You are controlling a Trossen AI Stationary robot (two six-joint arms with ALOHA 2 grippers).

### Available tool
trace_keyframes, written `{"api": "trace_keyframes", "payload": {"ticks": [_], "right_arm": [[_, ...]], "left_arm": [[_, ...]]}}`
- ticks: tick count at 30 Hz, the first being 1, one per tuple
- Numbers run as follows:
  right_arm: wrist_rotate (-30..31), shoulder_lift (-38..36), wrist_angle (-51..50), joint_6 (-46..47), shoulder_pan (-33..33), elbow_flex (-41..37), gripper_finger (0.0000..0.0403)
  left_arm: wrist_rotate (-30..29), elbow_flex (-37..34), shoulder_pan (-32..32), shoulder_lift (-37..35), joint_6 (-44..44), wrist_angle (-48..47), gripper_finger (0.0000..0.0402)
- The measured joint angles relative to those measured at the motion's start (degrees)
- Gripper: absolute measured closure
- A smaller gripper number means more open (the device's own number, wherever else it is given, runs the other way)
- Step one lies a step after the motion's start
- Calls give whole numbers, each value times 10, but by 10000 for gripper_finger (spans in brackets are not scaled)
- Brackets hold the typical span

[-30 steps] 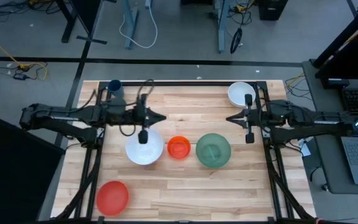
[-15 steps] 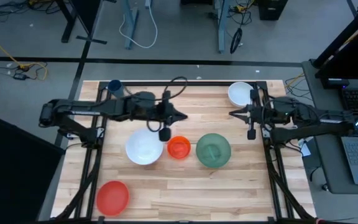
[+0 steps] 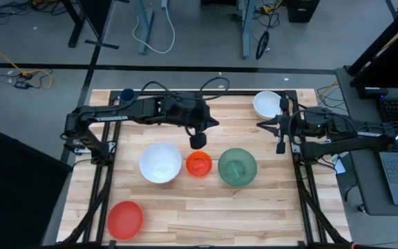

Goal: Nest bowls inside each other
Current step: Stack the green bowl on top of the bottom white bowl

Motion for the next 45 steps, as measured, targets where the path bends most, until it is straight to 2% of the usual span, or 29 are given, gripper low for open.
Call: {"api": "trace_keyframes", "payload": {"ticks": [5,8,17,21,26,37,41,45], "right_arm": [[2,0,-31,2,0,0,403],[2,0,-42,12,0,0,403],[2,0,-54,20,0,0,403],[2,0,-57,20,0,0,403],[2,0,-69,20,0,0,403],[2,0,-74,18,0,0,403],[2,0,-74,18,0,0,403],[2,0,-74,16,0,0,403]], "left_arm": [[19,2,14,29,-99,-12,402],[24,2,15,49,-126,-26,402],[31,2,15,106,-126,-76,402],[33,2,14,120,-101,-49,402],[73,2,9,136,-92,0,402],[76,1,-25,142,-47,32,402],[52,1,-30,141,-60,71,402],[45,1,-23,141,-122,75,402]]}}
